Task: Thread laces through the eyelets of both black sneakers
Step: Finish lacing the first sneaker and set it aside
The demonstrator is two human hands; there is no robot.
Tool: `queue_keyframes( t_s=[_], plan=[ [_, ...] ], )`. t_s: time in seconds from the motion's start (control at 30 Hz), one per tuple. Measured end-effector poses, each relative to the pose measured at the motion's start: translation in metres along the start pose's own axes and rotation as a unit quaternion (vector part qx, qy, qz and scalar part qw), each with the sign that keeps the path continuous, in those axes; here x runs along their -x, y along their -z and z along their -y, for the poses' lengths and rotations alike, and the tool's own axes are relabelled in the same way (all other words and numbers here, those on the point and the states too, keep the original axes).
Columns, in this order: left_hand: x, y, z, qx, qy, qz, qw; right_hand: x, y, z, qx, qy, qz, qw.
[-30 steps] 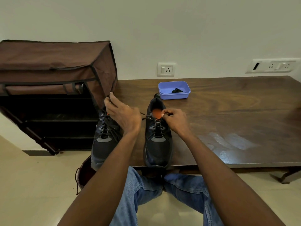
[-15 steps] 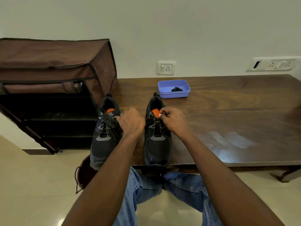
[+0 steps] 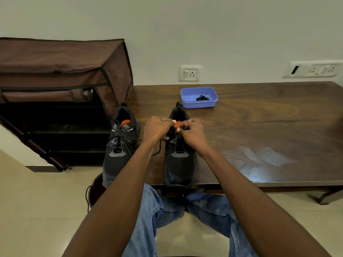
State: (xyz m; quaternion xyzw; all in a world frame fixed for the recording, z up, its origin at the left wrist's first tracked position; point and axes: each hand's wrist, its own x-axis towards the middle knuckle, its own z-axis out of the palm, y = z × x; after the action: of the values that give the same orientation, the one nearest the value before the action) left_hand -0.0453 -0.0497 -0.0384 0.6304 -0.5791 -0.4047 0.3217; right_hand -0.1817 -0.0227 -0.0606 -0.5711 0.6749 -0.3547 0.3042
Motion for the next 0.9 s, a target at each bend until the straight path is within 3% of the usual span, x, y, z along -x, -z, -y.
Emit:
queue_keyframes(
  t_s=[0.17, 0.27, 0.37, 0.47, 0.57, 0.67, 0.77, 0.9],
  plan=[
    [0.005, 0.001, -0.001, 0.014, 0.019, -0.01, 1.0, 0.005, -0.005, 0.0, 0.009, 0.037, -0.066, 0.997],
    [0.005, 0.004, 0.001, 0.022, 0.032, -0.012, 0.999, 0.002, 0.002, -0.003, -0.072, -0.049, -0.119, 0.989],
    [0.006, 0.006, 0.002, 0.019, 0.038, 0.001, 0.999, -0.007, 0.004, -0.014, -0.204, -0.172, -0.137, 0.954],
    [0.007, 0.005, 0.002, 0.009, 0.031, -0.005, 0.999, -0.006, 0.005, -0.014, -0.257, -0.2, -0.144, 0.934],
    [0.008, 0.005, 0.001, -0.003, 0.028, -0.005, 1.0, -0.003, 0.013, -0.007, -0.109, -0.074, -0.167, 0.977],
    [0.009, 0.005, 0.001, -0.007, 0.017, 0.008, 1.0, -0.005, 0.01, -0.005, 0.045, 0.089, -0.08, 0.992],
    [0.01, 0.005, 0.0, -0.011, 0.01, 0.014, 1.0, -0.004, 0.0, -0.01, 0.137, 0.142, -0.035, 0.98],
    [0.014, 0.005, -0.003, 0.0, 0.004, 0.008, 1.0, 0.005, 0.002, -0.001, 0.102, 0.118, -0.082, 0.984]
  ],
)
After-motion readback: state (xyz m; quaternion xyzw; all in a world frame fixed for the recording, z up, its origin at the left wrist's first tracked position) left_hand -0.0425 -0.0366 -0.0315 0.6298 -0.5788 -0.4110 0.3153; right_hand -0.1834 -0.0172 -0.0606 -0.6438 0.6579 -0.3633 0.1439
